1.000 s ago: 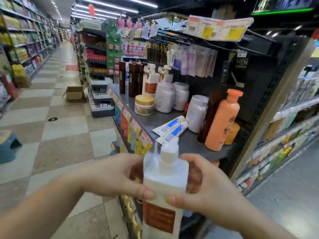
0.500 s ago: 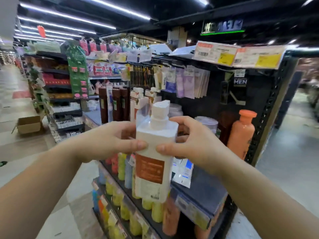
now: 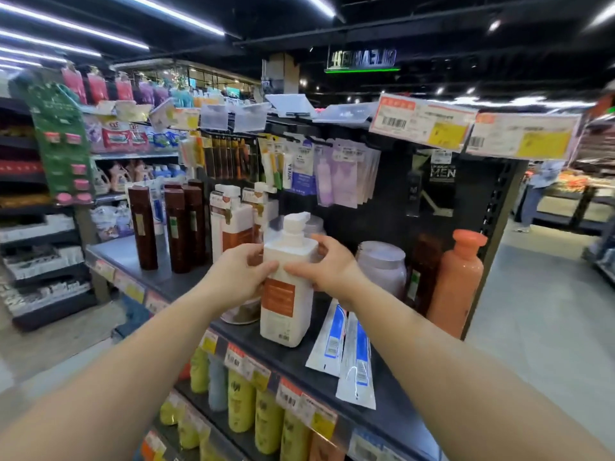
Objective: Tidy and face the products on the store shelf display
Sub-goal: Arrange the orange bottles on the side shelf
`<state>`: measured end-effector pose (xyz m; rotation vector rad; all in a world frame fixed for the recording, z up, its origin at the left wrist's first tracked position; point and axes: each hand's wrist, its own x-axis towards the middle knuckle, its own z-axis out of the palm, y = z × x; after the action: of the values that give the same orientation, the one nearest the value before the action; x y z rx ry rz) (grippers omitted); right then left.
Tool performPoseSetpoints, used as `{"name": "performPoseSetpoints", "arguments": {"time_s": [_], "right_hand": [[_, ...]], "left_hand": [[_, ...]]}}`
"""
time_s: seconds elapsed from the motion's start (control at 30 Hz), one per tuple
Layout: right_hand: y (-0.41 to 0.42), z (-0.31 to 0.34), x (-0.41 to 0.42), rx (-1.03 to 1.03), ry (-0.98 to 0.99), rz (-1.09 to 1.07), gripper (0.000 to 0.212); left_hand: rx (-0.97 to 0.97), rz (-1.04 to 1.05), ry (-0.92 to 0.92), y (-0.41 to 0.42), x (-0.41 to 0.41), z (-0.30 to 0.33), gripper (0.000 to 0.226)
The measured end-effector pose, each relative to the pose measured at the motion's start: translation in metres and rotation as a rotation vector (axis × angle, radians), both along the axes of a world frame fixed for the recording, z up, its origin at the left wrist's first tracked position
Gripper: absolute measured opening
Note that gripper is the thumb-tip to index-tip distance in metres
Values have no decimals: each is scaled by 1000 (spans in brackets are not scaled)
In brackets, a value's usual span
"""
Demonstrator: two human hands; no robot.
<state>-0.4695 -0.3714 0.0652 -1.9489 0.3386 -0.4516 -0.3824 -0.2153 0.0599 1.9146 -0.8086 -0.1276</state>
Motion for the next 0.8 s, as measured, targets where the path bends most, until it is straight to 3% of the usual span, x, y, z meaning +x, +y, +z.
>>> {"name": "performPoseSetpoints", "arguments": {"time_s": [0.27,0.37,0.5,0.6,0.67,0.7,0.77,0.8], "right_hand": [[-3,-14,20,-16,-28,-39,82],[2,-15,-11,-80,-58,-73,83],[-7,-15,-92,-217,-358,-302,35],[-37,-16,-149,-248,-535,-591,32],[-71,-21,-170,-218,-486,-760,43],[-89,-23,-175,-211,-401,-782,61],[-121,-29,-178,-219,-213,-660,99],[-132,-32,-177,-209,-124,-563,106]], "left_hand": [[-84,103,-7,-22,14,-22,43],[-173,321,-215,-23,-1,-23,49],[-290,282,-465,-44,-55,-21,44],[-273,140,-584,-78,-105,-19,45],[-253,69,-596,-102,-131,-21,46],[-244,51,-604,-114,-142,-23,48],[-222,53,-591,-133,-161,-30,48],[-204,68,-560,-141,-171,-34,49]]}}
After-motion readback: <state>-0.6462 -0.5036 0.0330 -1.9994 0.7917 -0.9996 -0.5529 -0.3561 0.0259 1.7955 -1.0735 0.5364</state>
